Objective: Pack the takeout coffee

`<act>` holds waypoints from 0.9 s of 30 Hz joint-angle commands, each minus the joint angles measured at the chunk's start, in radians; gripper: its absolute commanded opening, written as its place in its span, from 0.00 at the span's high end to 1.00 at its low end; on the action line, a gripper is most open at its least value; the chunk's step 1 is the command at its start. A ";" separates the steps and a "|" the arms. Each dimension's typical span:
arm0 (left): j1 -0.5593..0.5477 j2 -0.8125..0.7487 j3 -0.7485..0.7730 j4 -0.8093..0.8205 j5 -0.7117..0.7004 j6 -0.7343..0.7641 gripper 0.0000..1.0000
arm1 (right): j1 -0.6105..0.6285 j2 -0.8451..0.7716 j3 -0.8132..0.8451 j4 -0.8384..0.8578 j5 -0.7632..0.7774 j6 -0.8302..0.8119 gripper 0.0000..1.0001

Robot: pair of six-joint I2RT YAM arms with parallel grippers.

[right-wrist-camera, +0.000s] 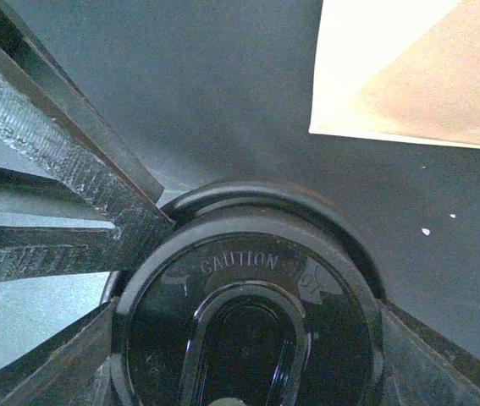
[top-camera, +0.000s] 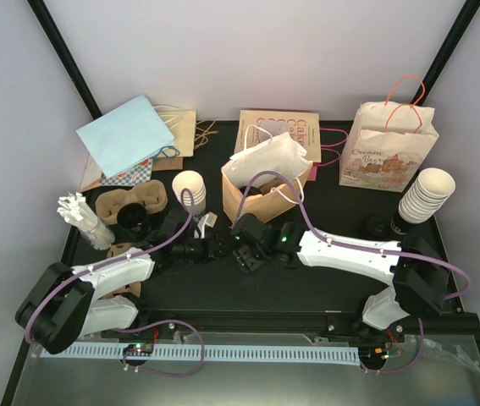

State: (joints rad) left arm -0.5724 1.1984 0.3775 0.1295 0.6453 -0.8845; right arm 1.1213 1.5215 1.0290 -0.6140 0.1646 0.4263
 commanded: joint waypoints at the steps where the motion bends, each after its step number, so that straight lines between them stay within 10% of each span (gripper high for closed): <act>1: -0.057 0.076 -0.058 -0.056 -0.055 -0.024 0.71 | 0.019 0.141 -0.096 -0.241 -0.163 0.019 0.25; 12: -0.081 0.024 -0.072 -0.082 -0.067 -0.040 0.69 | 0.048 0.137 -0.096 -0.247 -0.195 0.015 0.26; 19: 0.072 -0.117 0.042 -0.169 0.042 0.094 0.45 | 0.048 0.088 -0.092 -0.228 -0.177 0.002 0.26; 27: 0.100 -0.107 0.089 -0.179 0.128 0.174 0.43 | 0.101 0.031 -0.107 -0.170 -0.264 -0.055 0.26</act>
State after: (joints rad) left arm -0.4786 1.0882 0.4332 -0.0216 0.7017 -0.7780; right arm 1.1522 1.4876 1.0092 -0.6189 0.1524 0.3840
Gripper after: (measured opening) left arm 0.572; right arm 0.743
